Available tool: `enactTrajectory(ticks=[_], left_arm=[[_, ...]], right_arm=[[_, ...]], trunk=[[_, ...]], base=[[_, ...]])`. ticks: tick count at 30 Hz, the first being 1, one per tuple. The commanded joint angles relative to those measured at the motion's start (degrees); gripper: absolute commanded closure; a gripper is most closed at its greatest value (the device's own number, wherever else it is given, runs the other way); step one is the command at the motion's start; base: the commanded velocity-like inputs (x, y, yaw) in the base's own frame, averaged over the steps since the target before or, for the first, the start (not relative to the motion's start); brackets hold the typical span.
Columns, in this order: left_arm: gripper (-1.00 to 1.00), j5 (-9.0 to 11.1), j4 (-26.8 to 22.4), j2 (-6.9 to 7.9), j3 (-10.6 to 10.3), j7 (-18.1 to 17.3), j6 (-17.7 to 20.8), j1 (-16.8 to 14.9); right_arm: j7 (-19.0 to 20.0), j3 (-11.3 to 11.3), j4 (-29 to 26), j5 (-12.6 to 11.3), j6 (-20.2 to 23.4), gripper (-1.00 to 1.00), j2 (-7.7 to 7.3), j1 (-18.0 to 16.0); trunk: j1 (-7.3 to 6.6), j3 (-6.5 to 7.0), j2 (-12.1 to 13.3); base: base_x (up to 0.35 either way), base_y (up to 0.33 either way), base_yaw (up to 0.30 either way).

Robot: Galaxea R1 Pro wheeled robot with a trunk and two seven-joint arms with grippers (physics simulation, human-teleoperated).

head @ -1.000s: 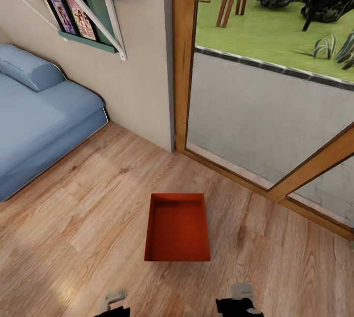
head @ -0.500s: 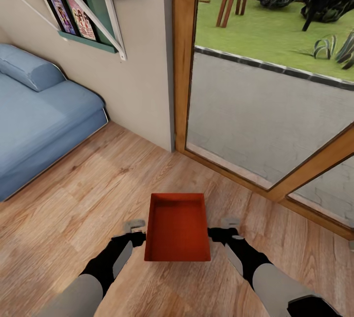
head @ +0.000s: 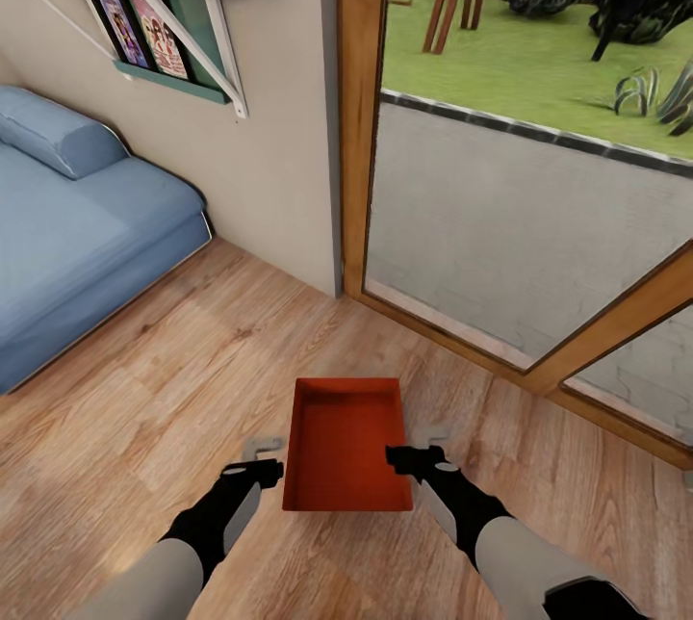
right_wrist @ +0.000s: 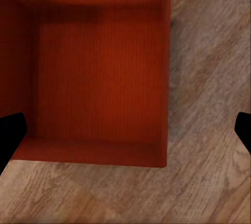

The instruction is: Move the two storage containers from the living room to the garage. In the garage, place one container on the floor and stack the other container on top of it (either order is fine).

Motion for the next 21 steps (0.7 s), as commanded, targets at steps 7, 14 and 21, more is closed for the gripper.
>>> enactTrajectory(ticks=[7,14,21], left_arm=[[-1.0,0.96,-1.33,-1.29,-0.25,0.77,0.03,-0.03],[-1.0,1.16,-1.63,-1.83,-0.12,1.02,-0.01,-0.04],[-1.0,1.22,-4.34,-2.83,0.04,1.15,0.02,-0.04]], right_arm=[[-0.39,0.48,1.57,-0.55,0.16,-1.0,0.58,0.04],[-0.44,0.44,1.91,-0.56,0.18,-1.0,0.22,0.03],[-0.6,0.48,1.94,-0.56,0.2,-1.0,0.47,0.01]], trunk=[[0.0,-0.04,-0.03],[0.0,-0.04,-0.03],[0.0,-0.04,-0.03]], base=[[0.0,0.0,0.0],[0.0,0.0,0.0],[0.0,0.0,0.0]])
